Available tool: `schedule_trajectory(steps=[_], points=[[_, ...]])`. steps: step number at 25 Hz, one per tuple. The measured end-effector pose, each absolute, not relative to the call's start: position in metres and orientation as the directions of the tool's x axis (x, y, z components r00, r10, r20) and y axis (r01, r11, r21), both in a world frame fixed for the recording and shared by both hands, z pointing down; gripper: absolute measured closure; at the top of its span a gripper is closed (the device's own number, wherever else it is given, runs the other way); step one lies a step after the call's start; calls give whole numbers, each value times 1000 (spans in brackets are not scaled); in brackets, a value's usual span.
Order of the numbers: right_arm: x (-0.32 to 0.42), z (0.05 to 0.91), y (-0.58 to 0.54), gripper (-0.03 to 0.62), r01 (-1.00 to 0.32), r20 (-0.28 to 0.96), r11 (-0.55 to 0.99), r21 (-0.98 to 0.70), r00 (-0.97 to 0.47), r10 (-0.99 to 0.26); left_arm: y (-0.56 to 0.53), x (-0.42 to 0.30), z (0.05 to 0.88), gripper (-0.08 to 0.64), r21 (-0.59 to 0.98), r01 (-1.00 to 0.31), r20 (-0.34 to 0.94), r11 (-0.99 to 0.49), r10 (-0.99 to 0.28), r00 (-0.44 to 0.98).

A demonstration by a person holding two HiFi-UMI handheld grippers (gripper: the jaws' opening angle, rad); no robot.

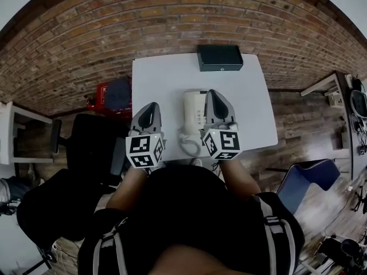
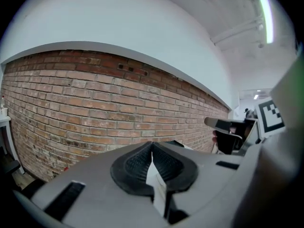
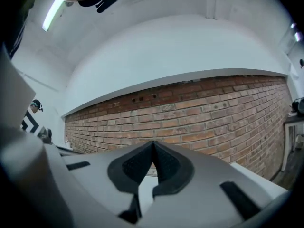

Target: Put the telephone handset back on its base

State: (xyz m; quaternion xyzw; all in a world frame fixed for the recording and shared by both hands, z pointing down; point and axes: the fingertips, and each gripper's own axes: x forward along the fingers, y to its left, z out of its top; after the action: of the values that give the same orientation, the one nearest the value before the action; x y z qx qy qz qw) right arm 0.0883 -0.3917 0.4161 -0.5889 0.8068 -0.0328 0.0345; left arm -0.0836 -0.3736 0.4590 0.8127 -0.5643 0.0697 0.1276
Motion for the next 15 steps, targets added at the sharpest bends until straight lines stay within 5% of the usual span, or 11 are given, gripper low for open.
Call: schedule_trajectory(steps=[15], points=[[91,434,-365,595,-934,55,312,-172,-326,-944,-369,-52,460,555,123,-900,258,-418,-862,436]])
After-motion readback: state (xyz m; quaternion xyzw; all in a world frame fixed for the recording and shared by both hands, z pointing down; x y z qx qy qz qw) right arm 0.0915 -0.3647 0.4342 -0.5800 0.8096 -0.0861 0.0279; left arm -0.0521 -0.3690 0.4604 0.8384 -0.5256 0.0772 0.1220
